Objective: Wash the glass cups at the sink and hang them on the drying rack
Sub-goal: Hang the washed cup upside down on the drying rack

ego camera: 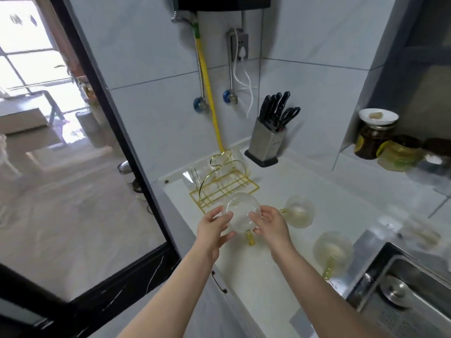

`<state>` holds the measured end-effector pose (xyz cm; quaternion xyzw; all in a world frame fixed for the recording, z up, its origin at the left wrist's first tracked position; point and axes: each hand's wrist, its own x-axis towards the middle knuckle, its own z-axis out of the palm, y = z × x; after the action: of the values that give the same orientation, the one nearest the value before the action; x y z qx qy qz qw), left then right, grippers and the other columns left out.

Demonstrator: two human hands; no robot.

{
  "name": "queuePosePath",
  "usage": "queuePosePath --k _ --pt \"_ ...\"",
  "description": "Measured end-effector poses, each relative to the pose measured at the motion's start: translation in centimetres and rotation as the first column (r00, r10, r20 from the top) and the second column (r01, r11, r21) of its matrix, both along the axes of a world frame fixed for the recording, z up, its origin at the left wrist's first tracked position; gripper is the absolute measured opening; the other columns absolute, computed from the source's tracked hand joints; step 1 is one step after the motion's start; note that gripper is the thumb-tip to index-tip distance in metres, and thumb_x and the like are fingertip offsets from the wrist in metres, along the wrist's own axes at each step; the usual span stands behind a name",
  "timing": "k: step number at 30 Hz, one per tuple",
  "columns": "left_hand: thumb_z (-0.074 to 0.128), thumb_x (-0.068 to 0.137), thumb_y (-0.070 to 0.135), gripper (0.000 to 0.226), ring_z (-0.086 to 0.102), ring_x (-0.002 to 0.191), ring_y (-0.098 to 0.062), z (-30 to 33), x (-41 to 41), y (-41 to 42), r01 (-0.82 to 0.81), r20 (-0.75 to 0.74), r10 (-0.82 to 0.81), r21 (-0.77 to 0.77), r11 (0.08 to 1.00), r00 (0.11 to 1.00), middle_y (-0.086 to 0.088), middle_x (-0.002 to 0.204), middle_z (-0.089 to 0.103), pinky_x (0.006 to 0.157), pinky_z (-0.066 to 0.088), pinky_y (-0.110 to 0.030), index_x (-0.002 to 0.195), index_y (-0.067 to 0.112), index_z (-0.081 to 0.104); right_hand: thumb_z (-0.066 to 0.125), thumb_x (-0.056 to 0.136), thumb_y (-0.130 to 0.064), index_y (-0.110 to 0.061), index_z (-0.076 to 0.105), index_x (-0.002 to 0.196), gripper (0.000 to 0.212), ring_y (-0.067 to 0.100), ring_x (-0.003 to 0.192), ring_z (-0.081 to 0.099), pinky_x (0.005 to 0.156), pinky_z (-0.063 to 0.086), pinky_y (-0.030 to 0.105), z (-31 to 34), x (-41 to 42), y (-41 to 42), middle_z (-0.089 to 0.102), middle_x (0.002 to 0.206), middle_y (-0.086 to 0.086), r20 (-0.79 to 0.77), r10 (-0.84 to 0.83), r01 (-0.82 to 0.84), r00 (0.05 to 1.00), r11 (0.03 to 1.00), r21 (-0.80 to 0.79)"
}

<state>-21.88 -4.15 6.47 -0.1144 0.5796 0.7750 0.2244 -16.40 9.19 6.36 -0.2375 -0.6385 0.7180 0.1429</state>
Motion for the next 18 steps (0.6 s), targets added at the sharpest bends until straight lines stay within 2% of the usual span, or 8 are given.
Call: queuePosePath --k 3,8,11,13,16,18 --pt "0.075 0.082 0.016 0.047 0.060 0.116 -0.032 -0.5 -3.8 -1.5 0.018 0.023 -0.017 -0.018 1.000 1.000 -0.015 0.124 0.062 0.071 0.058 -0.033 0.124 0.013 0.053 0.066 0.088 -0.011 -0.011 0.059 0.107 0.021 0.014 0.086 0.065 0.069 0.051 0.025 -0.3 -3.6 -1.6 0.067 0.097 0.000 0.011 -0.013 0.013 1.000 1.000 -0.001" --pt "0.071 0.086 0.017 0.042 0.065 0.101 -0.025 -1.2 -10.0 -3.6 0.074 0.002 -0.074 -0.016 0.997 0.997 -0.012 0.114 0.068 0.082 0.058 -0.037 0.124 0.009 0.055 0.063 0.090 -0.011 -0.015 0.061 0.107 0.017 0.006 0.079 0.064 0.060 0.051 0.015 -0.8 -9.4 -3.8 0.067 0.095 -0.003 0.042 -0.049 0.050 0.998 0.999 -0.016" --pt "0.072 0.085 0.017 0.043 0.067 0.103 -0.025 -2.3 -12.7 -4.5 0.092 0.024 -0.092 -0.031 0.995 0.995 -0.012 0.113 0.069 0.087 0.058 -0.040 0.124 0.010 0.054 0.061 0.092 -0.010 -0.019 0.060 0.106 0.017 0.001 0.076 0.062 0.057 0.049 0.011 -2.0 -11.8 -5.1 0.064 0.089 -0.010 0.045 -0.081 0.083 0.996 0.996 -0.031" --pt "0.074 0.084 0.019 0.045 0.067 0.104 -0.027 -3.2 -14.3 -4.9 0.099 0.041 -0.098 -0.038 0.994 0.994 -0.013 0.113 0.068 0.089 0.057 -0.044 0.123 0.010 0.055 0.060 0.092 -0.011 -0.021 0.059 0.109 0.019 0.005 0.082 0.062 0.065 0.051 0.016 -2.8 -13.0 -6.0 0.063 0.091 -0.008 0.061 -0.110 0.113 0.992 0.993 -0.038" --pt "0.073 0.085 0.016 0.041 0.068 0.098 -0.026 -4.1 -16.1 -5.0 0.116 0.064 -0.114 -0.043 0.992 0.991 -0.014 0.113 0.066 0.090 0.056 -0.047 0.121 0.009 0.054 0.060 0.092 -0.009 -0.019 0.061 0.106 0.018 0.011 0.083 0.063 0.082 0.054 0.034 -4.0 -14.6 -6.6 0.064 0.090 -0.005 0.098 -0.150 0.157 0.984 0.986 -0.062" --pt "0.072 0.086 0.014 0.040 0.067 0.097 -0.025 -4.7 -16.8 -4.9 0.125 0.089 -0.121 -0.036 0.992 0.989 -0.015 0.118 0.064 0.090 0.056 -0.047 0.122 0.010 0.054 0.060 0.092 -0.008 -0.020 0.060 0.105 0.017 0.012 0.082 0.064 0.082 0.054 0.035 -4.6 -15.4 -6.6 0.064 0.089 -0.005 0.121 -0.170 0.179 0.978 0.981 -0.073"
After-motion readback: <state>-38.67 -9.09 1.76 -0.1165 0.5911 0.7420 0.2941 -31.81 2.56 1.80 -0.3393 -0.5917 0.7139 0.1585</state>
